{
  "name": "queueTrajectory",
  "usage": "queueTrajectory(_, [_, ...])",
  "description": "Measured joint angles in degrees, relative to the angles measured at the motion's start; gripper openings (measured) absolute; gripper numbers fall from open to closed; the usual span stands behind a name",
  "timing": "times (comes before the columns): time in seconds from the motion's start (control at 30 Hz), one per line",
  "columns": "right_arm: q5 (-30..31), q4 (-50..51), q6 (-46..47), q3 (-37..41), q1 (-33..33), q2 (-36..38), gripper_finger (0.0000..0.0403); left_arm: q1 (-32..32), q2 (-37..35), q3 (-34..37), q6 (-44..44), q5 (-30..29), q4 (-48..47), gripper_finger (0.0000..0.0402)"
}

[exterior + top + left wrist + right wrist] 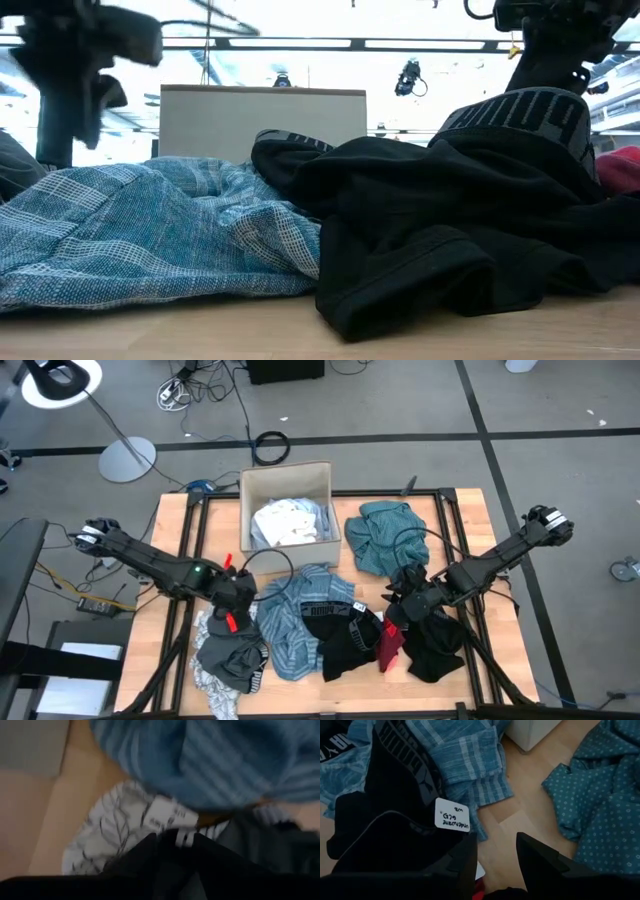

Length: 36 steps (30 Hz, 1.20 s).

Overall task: Sort clothes
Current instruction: Put the gray underwear into the white laundry organizer

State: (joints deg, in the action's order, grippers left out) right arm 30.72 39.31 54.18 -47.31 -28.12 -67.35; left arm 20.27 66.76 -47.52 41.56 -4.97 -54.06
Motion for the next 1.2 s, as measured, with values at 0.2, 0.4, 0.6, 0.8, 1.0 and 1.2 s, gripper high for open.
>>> queueTrajectory(0.2, [0.0,-0.4,-0.3,0.0,0.0,0.0,0.0137,-0.4,0.3,3.3,0.7,0.2,-1.2,0.0135])
queueTrajectory(0.4, [-0.1,-0.6,-0.3,0.0,0.0,0.0,0.0137,-0.4,0.3,6.3,0.9,0.2,-1.2,0.0125])
queueTrajectory(0.6, [-0.1,-0.7,-0.3,0.0,0.0,0.0,0.0137,-0.4,0.3,6.5,2.6,1.2,-0.7,0.0039])
queueTrajectory(0.8, [-0.1,-0.7,-0.3,0.0,0.0,0.0,0.0137,-0.4,0.3,-0.4,0.1,1.7,-0.8,0.0006])
queueTrajectory(1.0, [-0.1,-0.7,-0.4,0.0,0.0,0.0,0.0137,-0.4,0.3,-14.2,-7.4,-3.7,-2.1,0.0002])
queueTrajectory(1.2, [-0.1,-0.7,-0.4,0.0,0.0,0.0,0.0137,-1.3,0.3,-28.1,-17.3,-12.5,-1.0,0.0001])
